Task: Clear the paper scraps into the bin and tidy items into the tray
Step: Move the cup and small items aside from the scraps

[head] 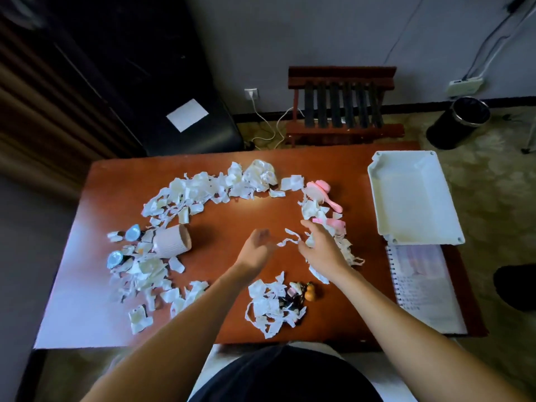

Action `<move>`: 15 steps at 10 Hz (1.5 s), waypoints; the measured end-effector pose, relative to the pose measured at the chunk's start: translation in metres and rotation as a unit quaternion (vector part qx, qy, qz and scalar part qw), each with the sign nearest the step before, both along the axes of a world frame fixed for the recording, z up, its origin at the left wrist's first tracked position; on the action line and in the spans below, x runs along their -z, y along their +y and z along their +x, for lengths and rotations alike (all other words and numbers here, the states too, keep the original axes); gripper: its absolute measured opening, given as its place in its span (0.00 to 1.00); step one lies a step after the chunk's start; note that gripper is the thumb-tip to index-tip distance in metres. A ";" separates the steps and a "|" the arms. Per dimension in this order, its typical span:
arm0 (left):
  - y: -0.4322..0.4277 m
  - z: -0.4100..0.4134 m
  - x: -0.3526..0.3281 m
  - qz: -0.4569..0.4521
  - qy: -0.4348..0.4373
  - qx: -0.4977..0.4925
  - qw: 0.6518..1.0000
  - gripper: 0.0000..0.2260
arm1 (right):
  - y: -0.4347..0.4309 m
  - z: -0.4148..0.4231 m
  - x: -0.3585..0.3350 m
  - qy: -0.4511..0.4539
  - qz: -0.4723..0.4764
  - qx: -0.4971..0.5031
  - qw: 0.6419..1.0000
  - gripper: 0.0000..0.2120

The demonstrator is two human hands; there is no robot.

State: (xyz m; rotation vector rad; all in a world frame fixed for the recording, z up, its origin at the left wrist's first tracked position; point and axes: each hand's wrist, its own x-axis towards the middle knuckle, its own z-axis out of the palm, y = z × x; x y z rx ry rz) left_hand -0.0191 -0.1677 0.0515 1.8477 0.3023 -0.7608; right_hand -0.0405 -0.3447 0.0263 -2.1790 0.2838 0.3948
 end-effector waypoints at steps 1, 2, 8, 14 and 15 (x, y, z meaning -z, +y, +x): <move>0.037 -0.001 -0.003 0.005 -0.014 -0.030 0.999 0.22 | 0.036 0.011 -0.006 0.005 0.003 -0.036 0.999 0.24; 0.072 -0.004 -0.003 0.009 -0.028 -0.065 0.997 0.21 | 0.071 0.021 -0.014 0.000 -0.005 -0.068 0.998 0.25; 0.242 0.012 0.005 0.101 -0.072 -0.098 0.987 0.22 | 0.240 0.057 -0.017 0.022 -0.024 -0.168 0.985 0.26; 0.268 0.070 0.066 0.271 -0.158 0.191 0.930 0.35 | 0.282 0.088 0.013 0.094 -0.042 -0.118 0.988 0.26; 0.270 0.076 0.071 0.276 -0.142 0.204 0.928 0.37 | 0.286 0.091 0.014 0.102 -0.047 -0.114 0.987 0.25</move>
